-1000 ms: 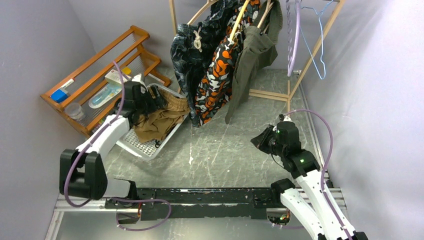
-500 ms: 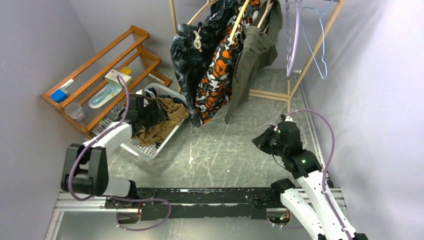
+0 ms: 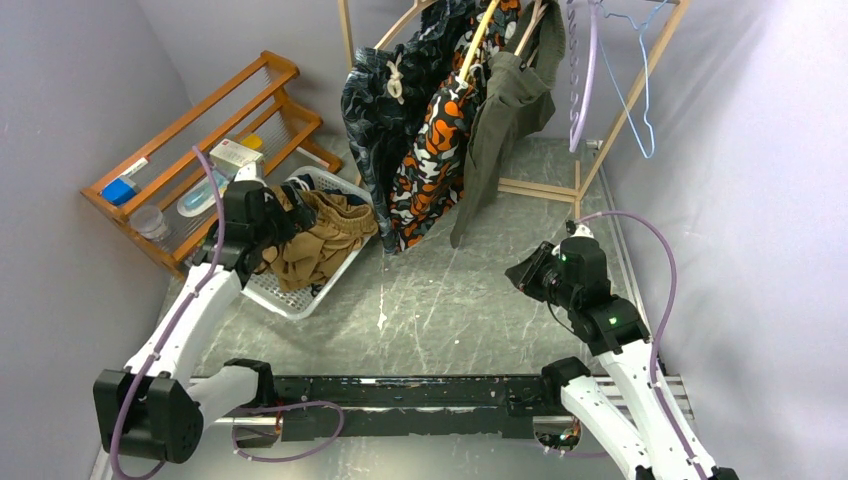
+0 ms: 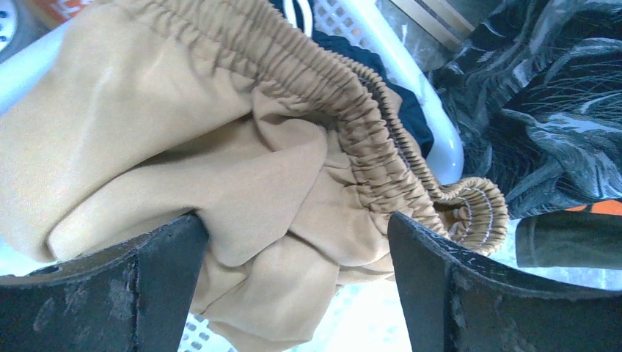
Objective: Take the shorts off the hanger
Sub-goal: Place the shorts in the basket.
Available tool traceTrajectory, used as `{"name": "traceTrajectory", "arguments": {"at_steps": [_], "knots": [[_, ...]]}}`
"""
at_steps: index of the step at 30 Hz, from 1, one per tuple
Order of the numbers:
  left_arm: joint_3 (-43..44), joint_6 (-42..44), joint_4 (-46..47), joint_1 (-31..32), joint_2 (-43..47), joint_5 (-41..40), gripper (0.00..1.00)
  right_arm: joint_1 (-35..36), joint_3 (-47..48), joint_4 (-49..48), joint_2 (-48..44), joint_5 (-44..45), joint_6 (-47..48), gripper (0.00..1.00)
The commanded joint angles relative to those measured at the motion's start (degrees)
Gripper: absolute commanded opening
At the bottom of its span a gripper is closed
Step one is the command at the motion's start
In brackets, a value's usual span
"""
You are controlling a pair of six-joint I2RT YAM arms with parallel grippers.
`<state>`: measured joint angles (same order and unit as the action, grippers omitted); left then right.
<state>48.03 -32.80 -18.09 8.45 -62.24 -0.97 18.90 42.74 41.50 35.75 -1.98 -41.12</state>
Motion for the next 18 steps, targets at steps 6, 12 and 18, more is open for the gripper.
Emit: {"name": "traceTrajectory", "arguments": {"at_steps": [6,12,18], "knots": [[0.34,1.33,-4.25,-0.19,1.93,-5.41,0.89,0.36,1.38,-1.10,-0.50,-0.19,-0.31,0.22],[-1.69,2.78,0.84,-0.19,-2.37,0.92,0.80,0.35,3.38,-2.97,-0.98,-1.28,0.34,0.22],[-2.27,4.01,1.82,-0.19,-11.16,6.59,0.79,0.36,8.77,-7.29,1.22,-6.12,3.91,0.24]]}}
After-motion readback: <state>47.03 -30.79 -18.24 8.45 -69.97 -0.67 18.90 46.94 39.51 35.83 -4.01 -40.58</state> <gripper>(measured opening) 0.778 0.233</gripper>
